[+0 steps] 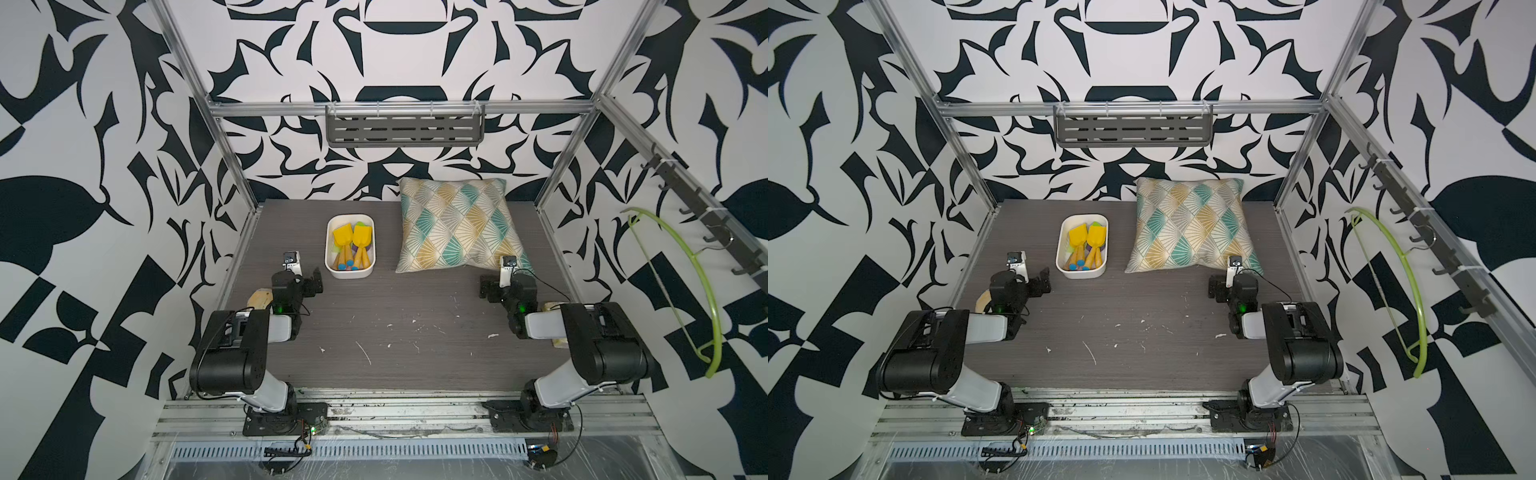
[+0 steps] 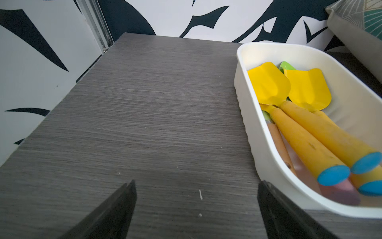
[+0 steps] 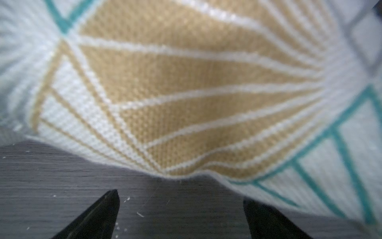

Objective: Take the shovel out of the storage box
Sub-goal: Adjust the distractor at the center of the board.

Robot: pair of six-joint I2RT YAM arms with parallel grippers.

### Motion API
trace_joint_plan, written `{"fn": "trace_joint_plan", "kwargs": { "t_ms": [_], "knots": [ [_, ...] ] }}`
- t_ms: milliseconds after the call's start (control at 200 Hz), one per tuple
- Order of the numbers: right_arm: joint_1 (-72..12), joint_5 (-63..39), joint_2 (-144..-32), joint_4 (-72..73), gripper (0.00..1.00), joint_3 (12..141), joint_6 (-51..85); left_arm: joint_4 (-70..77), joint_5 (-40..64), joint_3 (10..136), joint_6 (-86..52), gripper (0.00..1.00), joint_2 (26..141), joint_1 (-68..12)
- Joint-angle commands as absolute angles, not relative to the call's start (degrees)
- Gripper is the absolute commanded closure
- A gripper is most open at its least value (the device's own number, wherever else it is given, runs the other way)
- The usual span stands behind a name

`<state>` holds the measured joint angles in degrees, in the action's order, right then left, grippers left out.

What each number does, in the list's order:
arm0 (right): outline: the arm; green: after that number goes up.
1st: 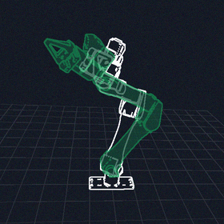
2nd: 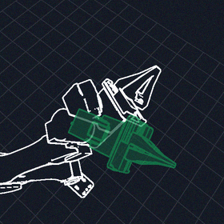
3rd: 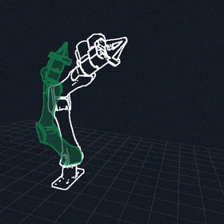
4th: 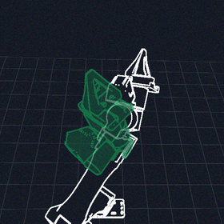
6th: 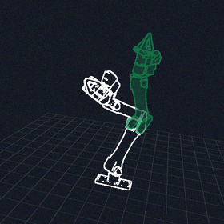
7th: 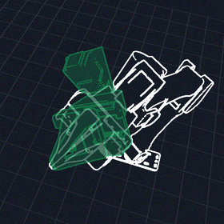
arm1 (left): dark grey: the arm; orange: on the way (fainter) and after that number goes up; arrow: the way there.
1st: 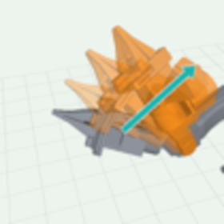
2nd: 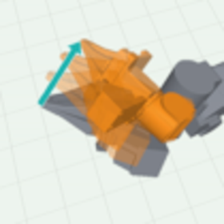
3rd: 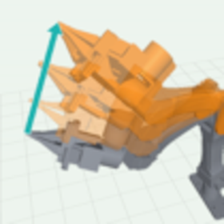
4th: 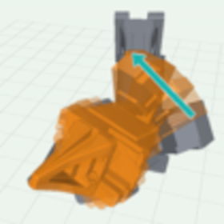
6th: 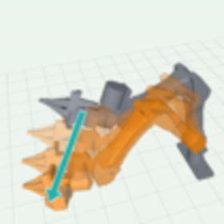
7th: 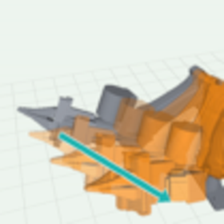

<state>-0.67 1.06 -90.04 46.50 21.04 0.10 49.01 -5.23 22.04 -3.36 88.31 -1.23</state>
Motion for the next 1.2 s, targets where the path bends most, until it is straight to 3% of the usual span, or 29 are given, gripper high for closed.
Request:
{"fn": "trace_joint_plan", "kwargs": {
  "t_ms": [0,895,955,1085,1195],
  "knots": [
    [-0.38,0.35,-88.33,47.72,0.0,21.62,0.61,49.5,-4.83,22.07,-2.97,0.01,88.41,-1.2],
    [-0.37,0.5,-88.02,48.14,0.01,21.32,0.53,50.27,-5.66,21.81,-2.92,0.01,88.21,-1.21],
    [-0.36,0.58,-84.92,42.49,0.01,23.01,0.88,49.7,-7.91,21.9,-4.3,0.01,86.18,-1.23],
    [-0.52,-3.21,-76.62,15.51,0.04,35.45,4.24,24.02,-8.01,32.37,-6.38,0.01,75.01,-1.59],
    [-1.96,-11.93,-76.35,0.35,0.16,47.7,12.66,10.0,-4.66,44.18,-11.86,0.01,74.8,-1.58]
  ]
}}
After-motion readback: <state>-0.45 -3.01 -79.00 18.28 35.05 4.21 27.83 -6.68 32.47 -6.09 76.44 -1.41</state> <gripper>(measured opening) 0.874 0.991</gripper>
